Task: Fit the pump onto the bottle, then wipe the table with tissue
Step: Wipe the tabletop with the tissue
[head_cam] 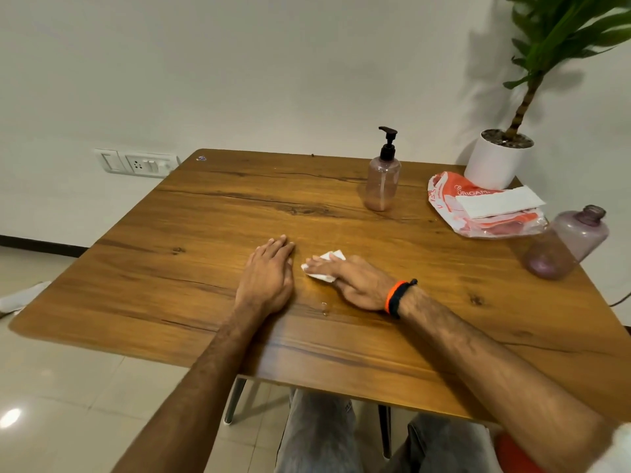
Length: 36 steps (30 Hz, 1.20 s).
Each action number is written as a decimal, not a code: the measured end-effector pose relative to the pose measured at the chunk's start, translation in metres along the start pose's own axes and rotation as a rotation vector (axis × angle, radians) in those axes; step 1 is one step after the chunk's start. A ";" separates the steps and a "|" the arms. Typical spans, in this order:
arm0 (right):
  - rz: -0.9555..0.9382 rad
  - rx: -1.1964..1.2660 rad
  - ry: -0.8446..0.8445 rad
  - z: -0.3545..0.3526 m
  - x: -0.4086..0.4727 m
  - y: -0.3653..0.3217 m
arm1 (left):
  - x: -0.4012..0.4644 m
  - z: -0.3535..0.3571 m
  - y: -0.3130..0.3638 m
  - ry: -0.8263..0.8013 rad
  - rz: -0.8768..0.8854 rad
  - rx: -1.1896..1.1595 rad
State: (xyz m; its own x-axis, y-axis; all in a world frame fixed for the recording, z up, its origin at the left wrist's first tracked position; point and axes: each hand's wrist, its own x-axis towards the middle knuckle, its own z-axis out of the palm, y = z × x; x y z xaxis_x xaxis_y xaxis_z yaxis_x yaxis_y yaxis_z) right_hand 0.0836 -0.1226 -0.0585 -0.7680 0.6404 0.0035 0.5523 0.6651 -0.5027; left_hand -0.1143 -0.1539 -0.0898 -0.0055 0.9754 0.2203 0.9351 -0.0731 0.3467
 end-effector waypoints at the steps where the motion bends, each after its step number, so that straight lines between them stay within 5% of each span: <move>1: -0.018 0.026 -0.033 0.000 -0.009 -0.005 | 0.000 0.000 0.000 0.004 0.002 0.002; 6: 0.003 0.354 -0.171 -0.006 -0.037 -0.019 | 0.001 0.001 -0.001 0.001 0.005 -0.001; 10: 0.175 0.769 0.192 -0.031 -0.033 0.002 | 0.000 0.001 -0.004 -0.007 0.013 -0.014; 15: 0.385 0.131 0.515 -0.066 -0.015 0.043 | 0.001 0.002 -0.003 -0.001 0.014 -0.014; 19: 0.520 -0.082 0.288 -0.060 -0.007 0.068 | 0.001 0.002 -0.003 -0.004 0.013 -0.018; 23: 0.462 -0.114 0.226 -0.052 -0.010 0.066 | 0.001 0.002 -0.004 -0.001 0.017 -0.016; 31: 0.192 0.004 0.079 -0.008 -0.040 0.007 | 0.001 0.002 -0.002 0.001 0.018 -0.010; 36: 0.199 0.227 -0.016 0.003 -0.058 -0.015 | 0.000 0.000 -0.001 -0.005 0.020 -0.012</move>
State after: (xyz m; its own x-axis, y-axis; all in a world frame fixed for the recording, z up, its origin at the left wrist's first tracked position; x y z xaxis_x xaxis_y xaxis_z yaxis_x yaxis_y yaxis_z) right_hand 0.1196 -0.1708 -0.0537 -0.6582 0.7421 -0.1271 0.6069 0.4231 -0.6729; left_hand -0.1152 -0.1537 -0.0898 0.0153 0.9748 0.2224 0.9307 -0.0952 0.3533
